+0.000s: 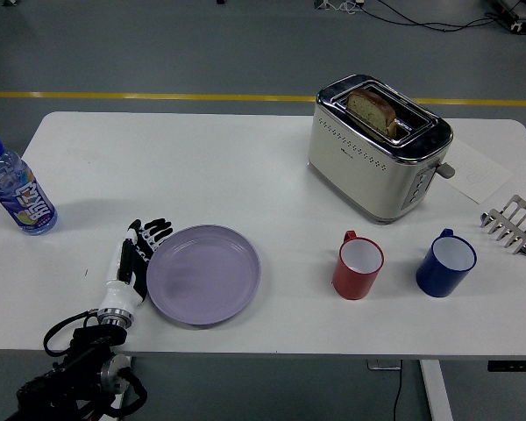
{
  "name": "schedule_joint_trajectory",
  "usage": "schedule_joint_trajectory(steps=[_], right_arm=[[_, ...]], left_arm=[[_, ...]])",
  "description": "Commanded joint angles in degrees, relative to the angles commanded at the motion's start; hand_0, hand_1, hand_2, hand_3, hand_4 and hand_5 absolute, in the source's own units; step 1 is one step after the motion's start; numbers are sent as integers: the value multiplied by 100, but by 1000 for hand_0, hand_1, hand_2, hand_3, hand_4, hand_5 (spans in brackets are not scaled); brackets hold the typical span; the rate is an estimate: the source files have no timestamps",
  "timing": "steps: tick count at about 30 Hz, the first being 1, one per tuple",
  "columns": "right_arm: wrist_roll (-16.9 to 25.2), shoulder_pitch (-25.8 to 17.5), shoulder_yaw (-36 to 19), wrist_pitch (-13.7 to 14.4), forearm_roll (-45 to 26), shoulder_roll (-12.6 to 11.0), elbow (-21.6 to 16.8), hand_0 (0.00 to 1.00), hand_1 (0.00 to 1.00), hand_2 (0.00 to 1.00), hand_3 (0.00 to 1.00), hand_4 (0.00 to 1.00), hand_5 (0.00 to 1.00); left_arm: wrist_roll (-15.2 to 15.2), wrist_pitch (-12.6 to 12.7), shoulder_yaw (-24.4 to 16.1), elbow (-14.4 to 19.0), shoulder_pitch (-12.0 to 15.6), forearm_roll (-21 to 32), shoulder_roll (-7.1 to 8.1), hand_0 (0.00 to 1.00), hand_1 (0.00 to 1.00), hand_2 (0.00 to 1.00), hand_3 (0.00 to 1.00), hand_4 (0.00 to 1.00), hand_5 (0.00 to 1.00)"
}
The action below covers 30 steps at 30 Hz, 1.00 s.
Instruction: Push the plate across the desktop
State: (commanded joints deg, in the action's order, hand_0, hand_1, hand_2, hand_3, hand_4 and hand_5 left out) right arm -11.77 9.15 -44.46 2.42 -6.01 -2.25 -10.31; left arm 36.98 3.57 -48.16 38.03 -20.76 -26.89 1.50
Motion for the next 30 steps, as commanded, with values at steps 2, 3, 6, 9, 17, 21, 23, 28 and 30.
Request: schedule_joint_trajectory(steps=[2, 3, 6, 9, 17, 21, 23, 28, 30], right_arm=[[-2, 2, -10, 0, 17, 1, 0, 691, 682, 750, 656, 453, 343], [-3, 3, -12, -1, 24, 2, 0, 691, 682, 750, 656, 453, 343], [-4, 4, -5, -6, 26, 5, 0, 690, 682, 749, 655, 452, 342], [3, 3, 49, -16, -28, 8, 0, 690, 682, 749, 655, 452, 342], [-5, 5, 158, -43, -93, 16, 0, 690, 682, 747, 653, 451, 342], [-5, -3, 260, -62, -192, 22, 0, 690, 682, 747, 653, 451, 342], [-11, -7, 274, -66, -193, 26, 0, 687, 680, 746, 651, 451, 342], [-22, -23, 318, -78, -233, 30, 0, 687, 680, 746, 651, 451, 342], [-28, -29, 326, -81, -232, 32, 0, 687, 677, 746, 651, 451, 341]], left_arm=[[0, 0, 64, -3, -19, 30, -10, 685, 702, 654, 561, 379, 998], [0, 0, 116, -6, -31, 60, -13, 685, 702, 654, 561, 379, 998], [0, 9, 289, 5, -51, 191, 4, 685, 702, 654, 561, 377, 998], [0, 29, 413, 32, -53, 257, 26, 685, 702, 654, 561, 377, 998], [0, 42, 595, 43, -128, 306, 6, 685, 702, 653, 560, 371, 998], [0, 45, 784, 41, -179, 370, -5, 685, 702, 653, 560, 371, 998], [0, 43, 853, 46, -197, 385, -14, 685, 702, 653, 560, 371, 998], [0, 44, 987, 48, -229, 409, -33, 685, 702, 653, 560, 371, 998], [0, 47, 1037, 42, -239, 430, -44, 685, 703, 653, 560, 372, 998]])
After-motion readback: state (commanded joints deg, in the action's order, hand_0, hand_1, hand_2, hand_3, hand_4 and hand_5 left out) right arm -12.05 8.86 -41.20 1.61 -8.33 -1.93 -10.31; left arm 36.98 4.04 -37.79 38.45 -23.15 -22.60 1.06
